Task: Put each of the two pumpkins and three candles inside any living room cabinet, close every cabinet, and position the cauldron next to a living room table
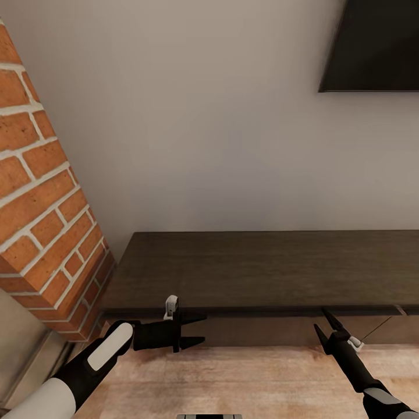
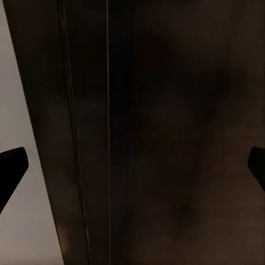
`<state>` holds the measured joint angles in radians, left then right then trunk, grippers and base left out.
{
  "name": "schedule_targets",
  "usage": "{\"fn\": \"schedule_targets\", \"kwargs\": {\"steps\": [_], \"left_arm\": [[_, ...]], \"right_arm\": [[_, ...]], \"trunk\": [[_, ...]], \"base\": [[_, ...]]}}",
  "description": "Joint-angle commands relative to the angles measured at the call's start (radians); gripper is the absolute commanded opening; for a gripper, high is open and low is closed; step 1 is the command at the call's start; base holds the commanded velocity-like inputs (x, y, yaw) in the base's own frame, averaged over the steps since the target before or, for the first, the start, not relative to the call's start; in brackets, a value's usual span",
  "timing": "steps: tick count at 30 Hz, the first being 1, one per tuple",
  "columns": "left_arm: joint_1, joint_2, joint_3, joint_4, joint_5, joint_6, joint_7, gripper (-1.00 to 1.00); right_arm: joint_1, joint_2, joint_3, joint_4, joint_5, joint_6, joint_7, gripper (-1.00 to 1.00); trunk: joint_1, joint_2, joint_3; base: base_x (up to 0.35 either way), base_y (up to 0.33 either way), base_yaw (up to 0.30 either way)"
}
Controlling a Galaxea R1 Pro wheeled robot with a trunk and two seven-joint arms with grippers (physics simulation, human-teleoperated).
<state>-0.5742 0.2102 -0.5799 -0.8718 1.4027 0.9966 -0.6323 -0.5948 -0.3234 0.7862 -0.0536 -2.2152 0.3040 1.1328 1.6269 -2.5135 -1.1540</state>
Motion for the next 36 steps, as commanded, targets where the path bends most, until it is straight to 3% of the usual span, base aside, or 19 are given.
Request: {"fn": "schedule_targets", "kwargs": {"steps": [1,36], "left_arm": [[-0.001,0.001,-0.003,0.001,-0.001,0.0,-0.006,1.0],[-0.001,0.0,-0.003,0.001,-0.001,0.0,-0.006,1.0]], "right_arm": [[0.0,0.0,0.007,0.0,-0.011,0.01,0.002,1.0],[0.0,0.0,0.007,0.0,-0.006,0.009,0.002,1.0]], "trunk": [[0.0,0.0,-0.001],[0.0,0.0,-0.001]], "base": [[0.0,0.0,0.0],[0.006,0.0,0.0]]}}
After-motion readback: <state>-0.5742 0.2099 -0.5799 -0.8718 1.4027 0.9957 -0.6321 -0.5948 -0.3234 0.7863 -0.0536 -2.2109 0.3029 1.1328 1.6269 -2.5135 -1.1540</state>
